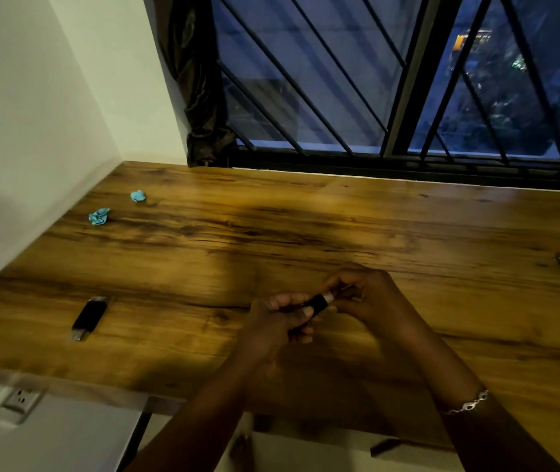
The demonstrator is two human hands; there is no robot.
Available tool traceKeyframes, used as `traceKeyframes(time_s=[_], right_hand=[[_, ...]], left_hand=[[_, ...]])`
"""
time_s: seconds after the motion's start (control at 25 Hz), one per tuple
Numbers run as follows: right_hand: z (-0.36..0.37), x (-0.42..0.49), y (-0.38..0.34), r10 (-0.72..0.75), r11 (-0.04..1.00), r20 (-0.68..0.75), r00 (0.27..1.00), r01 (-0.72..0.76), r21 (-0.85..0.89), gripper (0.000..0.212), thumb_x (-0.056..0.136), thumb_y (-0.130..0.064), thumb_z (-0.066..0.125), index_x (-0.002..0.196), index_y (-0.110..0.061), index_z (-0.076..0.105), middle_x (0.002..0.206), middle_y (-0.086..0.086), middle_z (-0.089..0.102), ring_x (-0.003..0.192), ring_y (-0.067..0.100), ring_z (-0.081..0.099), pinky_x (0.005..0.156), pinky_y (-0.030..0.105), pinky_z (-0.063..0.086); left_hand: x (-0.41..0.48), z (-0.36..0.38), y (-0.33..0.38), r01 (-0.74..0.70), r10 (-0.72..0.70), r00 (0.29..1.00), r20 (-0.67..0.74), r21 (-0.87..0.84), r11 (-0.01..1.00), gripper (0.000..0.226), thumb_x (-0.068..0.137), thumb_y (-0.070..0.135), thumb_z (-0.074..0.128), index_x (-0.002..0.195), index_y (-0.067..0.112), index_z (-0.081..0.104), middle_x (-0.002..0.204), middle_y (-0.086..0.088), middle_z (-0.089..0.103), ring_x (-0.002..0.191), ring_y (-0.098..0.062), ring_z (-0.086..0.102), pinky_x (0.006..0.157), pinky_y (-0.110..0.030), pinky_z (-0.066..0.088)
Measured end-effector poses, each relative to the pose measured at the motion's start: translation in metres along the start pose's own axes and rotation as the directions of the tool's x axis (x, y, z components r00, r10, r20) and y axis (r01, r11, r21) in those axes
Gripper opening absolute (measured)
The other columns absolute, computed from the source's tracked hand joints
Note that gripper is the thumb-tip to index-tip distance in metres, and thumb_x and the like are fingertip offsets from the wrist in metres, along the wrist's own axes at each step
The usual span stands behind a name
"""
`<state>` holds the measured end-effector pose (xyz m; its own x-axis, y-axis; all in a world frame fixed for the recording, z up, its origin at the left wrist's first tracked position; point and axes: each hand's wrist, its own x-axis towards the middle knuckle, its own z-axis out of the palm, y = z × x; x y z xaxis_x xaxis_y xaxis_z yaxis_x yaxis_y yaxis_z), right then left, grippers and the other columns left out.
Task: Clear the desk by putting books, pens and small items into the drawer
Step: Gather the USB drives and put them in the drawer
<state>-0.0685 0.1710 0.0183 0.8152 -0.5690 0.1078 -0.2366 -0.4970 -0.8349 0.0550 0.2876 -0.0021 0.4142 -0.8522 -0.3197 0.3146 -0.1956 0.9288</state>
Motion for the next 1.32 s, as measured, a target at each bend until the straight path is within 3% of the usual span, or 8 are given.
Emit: traceKeyframes(time_s=[0.4, 0.48, 0.6, 0.72, 0.88, 1.0, 1.16, 1.32], right_hand=[[0.012, 0.01, -0.009, -0.02, 0.993, 0.04, 0.999, 0.016, 0.118, 0.043, 0.07, 0.016, 0.066, 0.074, -0.026, 0.062, 0.074, -0.005, 0.062, 0.069, 0.002, 0.061, 0.064, 0.018, 0.051], [0.022, 0.015, -0.01, -0.014, 0.983, 0.015, 1.0, 0.011, 0.182, 0.042, 0.07, 0.016, 0.066, 0.075, -0.025, 0.061, 0.074, -0.005, 0.062, 0.067, -0.003, 0.06, 0.062, 0.016, 0.051], [0.046, 0.029, -0.014, -0.048, 0.984, 0.038, 0.998, 0.04, 0.176, 0.044, 0.072, 0.012, 0.068, 0.079, -0.031, 0.058, 0.079, -0.009, 0.061, 0.07, -0.006, 0.06, 0.069, 0.014, 0.05], [0.063, 0.047, -0.015, -0.101, 0.991, 0.086, 0.991, 0.093, 0.094, 0.049, 0.074, 0.002, 0.071, 0.089, -0.041, 0.051, 0.09, -0.016, 0.056, 0.082, -0.002, 0.056, 0.074, 0.013, 0.046], [0.071, 0.057, -0.001, -0.078, 0.99, 0.075, 0.994, 0.069, 0.124, 0.046, 0.077, 0.0, 0.069, 0.089, -0.04, 0.051, 0.091, -0.014, 0.056, 0.084, 0.004, 0.055, 0.071, 0.006, 0.045], [0.074, 0.06, 0.013, -0.039, 0.995, 0.051, 0.998, 0.034, 0.094, 0.044, 0.077, -0.003, 0.07, 0.087, -0.042, 0.052, 0.092, -0.015, 0.057, 0.085, 0.011, 0.057, 0.071, 0.01, 0.047], [0.071, 0.055, 0.016, 0.009, 0.999, 0.021, 1.0, -0.01, 0.044, 0.037, 0.08, -0.006, 0.068, 0.086, -0.04, 0.053, 0.091, -0.014, 0.058, 0.085, 0.012, 0.057, 0.08, 0.031, 0.047], [0.057, 0.049, 0.018, -0.008, 1.0, -0.05, 0.999, 0.01, 0.029, 0.04, 0.08, -0.001, 0.067, 0.086, -0.038, 0.054, 0.09, -0.016, 0.057, 0.079, 0.002, 0.057, 0.079, 0.029, 0.046]], left_hand=[[0.004, -0.019, 0.003, -0.027, 0.024, 0.999, 0.03, 0.096, 0.995, 0.016, 0.083, -0.005, 0.059, 0.091, 0.009, 0.064, 0.066, -0.001, 0.071, 0.048, -0.006, 0.062, 0.046, -0.017, 0.05], [0.005, -0.03, 0.006, -0.126, 0.128, 0.992, 0.008, 0.236, 0.964, 0.015, 0.079, -0.001, 0.067, 0.088, 0.011, 0.065, 0.074, -0.004, 0.07, 0.057, -0.009, 0.065, 0.054, -0.02, 0.054], [0.002, -0.05, 0.009, -0.231, 0.331, 0.943, -0.037, 0.643, 0.73, 0.023, 0.071, 0.014, 0.077, 0.093, 0.009, 0.072, 0.089, -0.005, 0.065, 0.081, -0.018, 0.065, 0.072, -0.025, 0.049], [-0.01, -0.08, 0.004, -0.112, 0.459, 0.863, -0.209, 0.808, 0.578, 0.022, 0.081, 0.018, 0.069, 0.102, 0.012, 0.071, 0.093, -0.005, 0.059, 0.084, -0.02, 0.06, 0.072, -0.028, 0.045], [-0.019, -0.151, -0.017, 0.096, 0.616, 0.653, -0.44, 0.855, 0.509, 0.023, 0.084, 0.018, 0.061, 0.105, 0.015, 0.069, 0.1, -0.007, 0.066, 0.09, -0.022, 0.061, 0.073, -0.025, 0.044], [-0.011, -0.19, -0.026, 0.248, 0.649, 0.539, -0.537, 0.837, 0.488, 0.018, 0.085, 0.019, 0.059, 0.089, 0.007, 0.071, 0.094, -0.011, 0.066, 0.09, -0.026, 0.06, 0.077, -0.03, 0.046], [-0.002, -0.212, -0.034, 0.355, 0.675, 0.522, -0.522, 0.852, 0.386, 0.025, 0.09, 0.025, 0.053, 0.089, 0.009, 0.072, 0.097, -0.01, 0.068, 0.088, -0.028, 0.06, 0.078, -0.036, 0.049], [-0.001, -0.211, -0.044, 0.474, 0.7, 0.506, -0.504, 0.84, 0.263, 0.026, 0.09, 0.028, 0.052, 0.096, 0.011, 0.071, 0.11, -0.01, 0.068, 0.095, -0.033, 0.056, 0.077, -0.039, 0.043]])
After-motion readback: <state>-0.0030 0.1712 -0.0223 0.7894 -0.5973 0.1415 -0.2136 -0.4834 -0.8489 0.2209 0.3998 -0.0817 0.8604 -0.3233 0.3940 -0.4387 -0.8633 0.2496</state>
